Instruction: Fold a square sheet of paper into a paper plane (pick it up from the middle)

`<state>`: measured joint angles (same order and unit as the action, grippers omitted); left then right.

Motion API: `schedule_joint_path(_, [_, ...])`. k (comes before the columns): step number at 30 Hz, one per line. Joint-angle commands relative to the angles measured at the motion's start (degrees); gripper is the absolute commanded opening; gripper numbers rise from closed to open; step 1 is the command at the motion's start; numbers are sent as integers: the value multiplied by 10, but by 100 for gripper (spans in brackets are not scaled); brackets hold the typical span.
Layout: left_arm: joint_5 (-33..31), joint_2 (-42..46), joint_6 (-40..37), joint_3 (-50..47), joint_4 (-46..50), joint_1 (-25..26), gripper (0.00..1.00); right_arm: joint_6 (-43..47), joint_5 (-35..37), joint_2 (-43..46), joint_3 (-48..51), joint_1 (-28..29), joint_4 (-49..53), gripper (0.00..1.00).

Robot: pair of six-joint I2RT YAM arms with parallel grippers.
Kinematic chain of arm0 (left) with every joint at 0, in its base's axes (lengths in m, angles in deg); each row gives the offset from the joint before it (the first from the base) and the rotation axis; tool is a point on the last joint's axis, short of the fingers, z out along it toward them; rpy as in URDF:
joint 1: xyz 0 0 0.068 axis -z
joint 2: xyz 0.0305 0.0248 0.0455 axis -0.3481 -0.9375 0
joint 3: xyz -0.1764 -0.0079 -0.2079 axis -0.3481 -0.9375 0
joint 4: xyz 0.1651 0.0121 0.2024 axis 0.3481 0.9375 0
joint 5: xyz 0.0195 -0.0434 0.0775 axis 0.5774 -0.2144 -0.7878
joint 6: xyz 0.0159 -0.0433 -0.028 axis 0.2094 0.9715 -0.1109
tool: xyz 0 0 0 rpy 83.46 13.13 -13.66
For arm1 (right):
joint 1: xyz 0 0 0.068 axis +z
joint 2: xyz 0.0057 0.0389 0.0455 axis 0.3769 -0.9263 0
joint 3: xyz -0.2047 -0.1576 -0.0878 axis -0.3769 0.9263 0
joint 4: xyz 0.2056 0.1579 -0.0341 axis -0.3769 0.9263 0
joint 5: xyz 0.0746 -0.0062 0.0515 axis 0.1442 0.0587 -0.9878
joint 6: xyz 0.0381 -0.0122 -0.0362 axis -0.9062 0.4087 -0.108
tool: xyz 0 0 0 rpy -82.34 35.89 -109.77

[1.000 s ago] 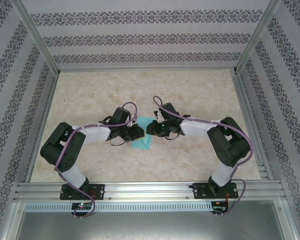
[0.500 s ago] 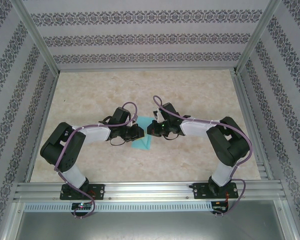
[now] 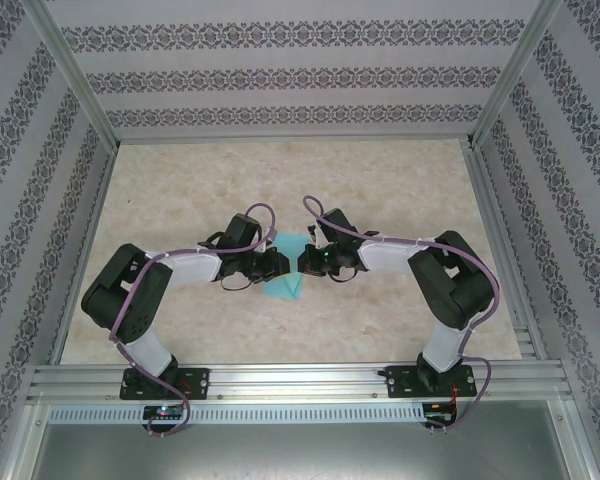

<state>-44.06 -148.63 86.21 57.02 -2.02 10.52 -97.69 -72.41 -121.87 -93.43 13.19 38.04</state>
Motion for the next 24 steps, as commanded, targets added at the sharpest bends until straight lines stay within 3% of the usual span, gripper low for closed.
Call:
schedule_joint_path(1, [17,-15,-5,11,-26,6,18,20,18,-13,-17,-8,9,3])
schedule_joint_path(24, [25,-44,-14,28,-19,11,18,38,16,-44,-47,-12,18,4])
